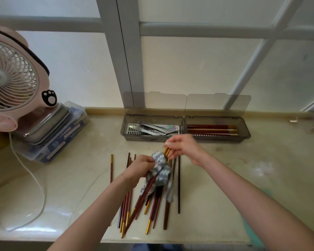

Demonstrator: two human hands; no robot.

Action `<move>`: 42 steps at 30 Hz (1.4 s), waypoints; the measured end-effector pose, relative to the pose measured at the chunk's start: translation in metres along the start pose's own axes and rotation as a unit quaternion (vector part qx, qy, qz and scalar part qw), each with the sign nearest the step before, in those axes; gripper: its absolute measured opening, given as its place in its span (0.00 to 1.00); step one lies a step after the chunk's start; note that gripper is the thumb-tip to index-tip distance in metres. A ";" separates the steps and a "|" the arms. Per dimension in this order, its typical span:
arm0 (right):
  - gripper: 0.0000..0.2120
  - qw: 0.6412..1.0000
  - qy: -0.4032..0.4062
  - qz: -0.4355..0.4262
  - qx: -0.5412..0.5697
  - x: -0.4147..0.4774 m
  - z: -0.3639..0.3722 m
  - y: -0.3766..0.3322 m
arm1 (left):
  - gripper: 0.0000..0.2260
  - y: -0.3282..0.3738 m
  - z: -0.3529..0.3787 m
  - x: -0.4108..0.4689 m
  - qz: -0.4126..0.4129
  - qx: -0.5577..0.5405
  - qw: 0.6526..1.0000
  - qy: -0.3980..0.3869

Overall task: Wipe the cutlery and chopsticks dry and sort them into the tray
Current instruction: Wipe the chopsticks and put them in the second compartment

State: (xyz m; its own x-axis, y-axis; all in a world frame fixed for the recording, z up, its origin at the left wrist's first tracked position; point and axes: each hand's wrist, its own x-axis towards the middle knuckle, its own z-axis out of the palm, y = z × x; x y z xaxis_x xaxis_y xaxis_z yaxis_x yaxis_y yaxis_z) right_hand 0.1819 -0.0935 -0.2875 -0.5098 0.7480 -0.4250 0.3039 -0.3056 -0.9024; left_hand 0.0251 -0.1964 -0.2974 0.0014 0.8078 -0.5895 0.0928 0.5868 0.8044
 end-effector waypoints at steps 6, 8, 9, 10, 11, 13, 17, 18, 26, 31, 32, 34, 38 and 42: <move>0.01 1.000 0.012 -0.008 -0.015 0.000 0.018 0.010 | 0.10 0.006 0.003 0.009 -0.013 -0.007 0.999 0.032; 0.02 0.999 0.039 -0.008 -0.036 0.001 0.015 0.006 | 0.10 0.004 0.004 0.009 -0.007 -0.001 1.000 0.015; 0.02 0.997 0.057 -0.009 -0.047 0.001 0.011 0.003 | 0.10 0.004 0.005 0.009 -0.007 0.005 1.000 0.009; 0.02 0.995 0.081 -0.010 -0.056 0.003 0.004 0.000 | 0.10 0.003 0.005 0.008 -0.011 0.012 1.000 0.004; 0.02 0.992 0.109 -0.012 -0.059 0.005 -0.006 -0.002 | 0.10 0.002 0.004 0.007 -0.016 0.019 1.000 -0.002; 0.02 0.985 0.164 -0.010 -0.051 0.010 -0.029 -0.007 | 0.11 -0.003 0.001 0.003 -0.021 0.031 0.999 -0.017; 0.02 0.973 0.231 0.000 -0.023 0.013 -0.063 -0.007 | 0.11 -0.010 -0.010 0.001 -0.017 0.048 0.998 -0.035; 0.03 0.970 0.242 -0.002 -0.022 0.013 -0.069 -0.007 | 0.11 -0.011 -0.015 0.001 -0.026 0.042 0.998 -0.044; 0.07 0.931 0.300 -0.010 0.209 0.002 -0.101 -0.011 | 0.05 -0.032 -0.032 -0.007 -0.012 -0.298 0.954 -0.021; 0.09 0.932 0.144 0.017 0.331 -0.011 -0.031 0.010 | 0.09 -0.022 0.000 0.014 0.061 -0.460 0.884 0.062; 0.11 0.936 0.120 0.025 0.330 -0.012 -0.016 0.015 | 0.09 -0.018 0.004 0.018 0.066 -0.479 0.872 0.073; 0.11 0.940 0.102 0.039 0.324 -0.012 0.005 0.023 | 0.09 -0.011 0.006 0.027 0.075 -0.516 0.848 0.094; 0.07 0.951 0.099 0.032 0.292 -0.014 0.028 0.030 | 0.09 -0.007 0.008 0.036 0.090 -0.525 0.837 0.122; 0.03 0.971 0.091 0.014 0.219 -0.017 0.043 0.030 | 0.07 -0.001 0.019 0.032 0.078 -0.470 0.863 0.166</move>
State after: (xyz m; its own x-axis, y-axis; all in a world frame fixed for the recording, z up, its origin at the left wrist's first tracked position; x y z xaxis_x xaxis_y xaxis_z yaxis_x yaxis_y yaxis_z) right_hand 0.1653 -0.1407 -0.3106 -0.3436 0.8152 -0.4663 -0.0767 -0.5192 -0.8512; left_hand 0.0439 -0.1722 -0.3179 -0.3590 0.7609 -0.5405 -0.7324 0.1293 0.6685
